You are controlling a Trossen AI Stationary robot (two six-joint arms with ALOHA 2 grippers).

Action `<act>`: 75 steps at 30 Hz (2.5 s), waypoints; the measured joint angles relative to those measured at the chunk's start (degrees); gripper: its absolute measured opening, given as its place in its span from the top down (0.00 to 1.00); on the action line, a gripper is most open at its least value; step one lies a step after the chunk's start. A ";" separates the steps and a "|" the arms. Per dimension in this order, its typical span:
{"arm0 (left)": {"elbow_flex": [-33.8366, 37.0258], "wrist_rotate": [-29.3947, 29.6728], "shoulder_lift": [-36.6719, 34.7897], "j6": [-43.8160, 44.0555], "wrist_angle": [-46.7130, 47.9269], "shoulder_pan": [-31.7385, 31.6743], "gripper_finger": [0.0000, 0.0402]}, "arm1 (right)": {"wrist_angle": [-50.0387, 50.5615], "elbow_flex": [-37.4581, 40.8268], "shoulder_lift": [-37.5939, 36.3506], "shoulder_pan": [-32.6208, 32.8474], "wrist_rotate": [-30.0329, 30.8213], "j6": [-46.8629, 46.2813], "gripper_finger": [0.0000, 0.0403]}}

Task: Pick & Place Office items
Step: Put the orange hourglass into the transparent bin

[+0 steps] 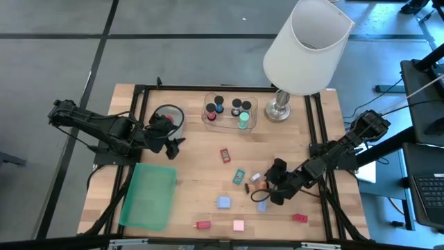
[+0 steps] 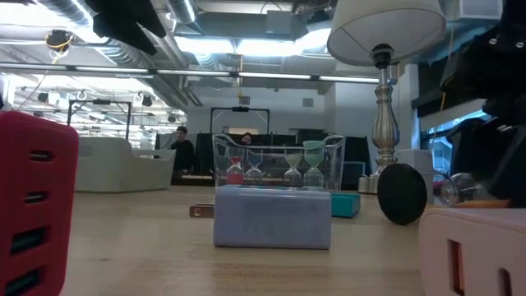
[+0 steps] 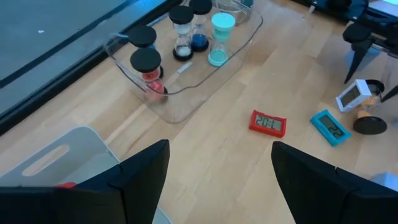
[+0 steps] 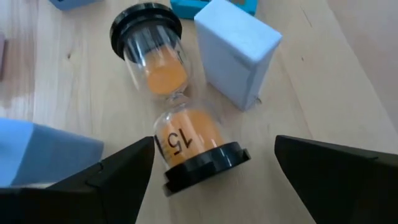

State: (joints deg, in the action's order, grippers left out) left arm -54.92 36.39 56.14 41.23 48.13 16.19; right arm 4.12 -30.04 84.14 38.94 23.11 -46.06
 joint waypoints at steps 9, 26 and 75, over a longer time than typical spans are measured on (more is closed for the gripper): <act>0.00 0.14 0.00 0.00 -0.02 0.00 0.30 | -0.04 0.00 1.10 -0.39 -0.21 -0.92 0.19; 0.00 0.07 0.00 0.00 -0.12 0.00 0.30 | -2.60 -0.04 4.55 -0.37 0.69 1.60 0.22; 0.00 -0.04 0.02 -0.19 -0.12 0.00 0.30 | 4.92 -11.60 0.55 -8.57 -8.09 -32.89 0.28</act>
State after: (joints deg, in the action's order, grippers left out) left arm -54.92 36.36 56.16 41.04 48.01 16.19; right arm 9.04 -41.64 84.68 30.37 15.02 -78.95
